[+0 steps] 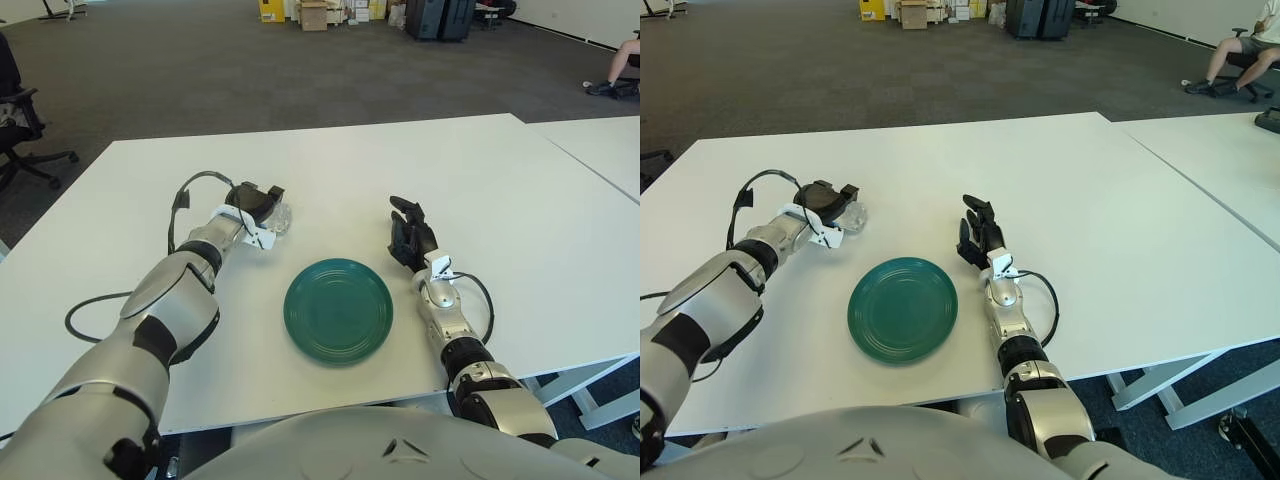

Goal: Put the bottle into the plate.

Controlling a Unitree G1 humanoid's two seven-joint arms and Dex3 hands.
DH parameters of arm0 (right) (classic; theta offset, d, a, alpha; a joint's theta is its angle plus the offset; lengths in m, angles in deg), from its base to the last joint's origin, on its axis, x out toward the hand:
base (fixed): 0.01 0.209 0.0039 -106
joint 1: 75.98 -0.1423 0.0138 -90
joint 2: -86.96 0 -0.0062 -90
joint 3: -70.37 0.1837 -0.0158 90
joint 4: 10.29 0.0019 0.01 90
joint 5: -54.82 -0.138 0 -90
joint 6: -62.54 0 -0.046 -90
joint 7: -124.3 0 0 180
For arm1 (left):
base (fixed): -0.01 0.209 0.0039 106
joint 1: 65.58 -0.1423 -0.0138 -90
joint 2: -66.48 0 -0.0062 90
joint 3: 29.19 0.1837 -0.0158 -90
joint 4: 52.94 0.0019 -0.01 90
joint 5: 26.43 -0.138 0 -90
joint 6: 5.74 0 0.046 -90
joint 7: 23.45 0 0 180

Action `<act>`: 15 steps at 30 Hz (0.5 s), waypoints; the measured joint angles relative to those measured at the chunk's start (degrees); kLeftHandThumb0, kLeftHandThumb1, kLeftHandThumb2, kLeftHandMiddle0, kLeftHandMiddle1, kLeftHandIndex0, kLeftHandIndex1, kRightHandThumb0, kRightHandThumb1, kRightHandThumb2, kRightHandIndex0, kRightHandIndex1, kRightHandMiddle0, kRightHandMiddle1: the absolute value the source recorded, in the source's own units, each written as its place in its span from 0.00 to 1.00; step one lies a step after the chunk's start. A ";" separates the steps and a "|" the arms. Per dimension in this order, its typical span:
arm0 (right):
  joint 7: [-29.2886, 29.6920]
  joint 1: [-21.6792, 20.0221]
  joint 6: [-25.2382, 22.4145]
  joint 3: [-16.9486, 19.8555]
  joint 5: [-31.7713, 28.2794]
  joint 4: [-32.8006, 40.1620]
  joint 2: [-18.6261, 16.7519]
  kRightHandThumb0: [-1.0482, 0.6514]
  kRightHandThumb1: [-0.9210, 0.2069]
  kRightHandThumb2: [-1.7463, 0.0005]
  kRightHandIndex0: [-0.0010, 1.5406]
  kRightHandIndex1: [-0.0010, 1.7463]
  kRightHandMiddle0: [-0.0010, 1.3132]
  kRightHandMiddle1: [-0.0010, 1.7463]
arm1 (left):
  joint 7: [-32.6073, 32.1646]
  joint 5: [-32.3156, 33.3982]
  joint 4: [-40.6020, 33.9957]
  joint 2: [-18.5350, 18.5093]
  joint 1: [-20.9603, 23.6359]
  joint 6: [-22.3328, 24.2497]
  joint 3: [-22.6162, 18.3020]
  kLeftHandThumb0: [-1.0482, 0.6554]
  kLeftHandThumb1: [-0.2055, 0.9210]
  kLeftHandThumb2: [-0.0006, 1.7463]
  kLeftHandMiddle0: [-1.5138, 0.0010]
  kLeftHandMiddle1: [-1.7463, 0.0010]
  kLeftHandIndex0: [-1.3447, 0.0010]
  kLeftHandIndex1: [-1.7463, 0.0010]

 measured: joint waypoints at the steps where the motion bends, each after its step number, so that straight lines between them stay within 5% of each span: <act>1: -0.02 -0.04 0.00 0.00 0.00 -0.09 0.02 0.20 0.00 0.52 0.17 0.00 0.00 0.41 | -0.83 -0.01 0.03 -0.01 -0.14 -0.09 -0.06 0.60 0.33 0.77 0.45 0.26 0.54 0.00; 8: 0.20 -0.14 -0.69 0.06 -0.01 0.13 0.00 0.20 0.00 0.52 0.17 0.00 0.00 0.40 | -4.73 -0.41 0.08 0.02 -0.61 -1.22 0.24 0.61 0.29 0.81 0.41 0.24 0.55 0.00; 15: 0.54 0.22 -2.27 0.05 -0.02 1.41 -0.37 0.21 0.00 0.53 0.18 0.01 0.00 0.39 | -7.86 -2.03 0.12 0.12 -0.76 -1.42 1.38 0.61 0.32 0.84 0.50 0.05 0.62 0.00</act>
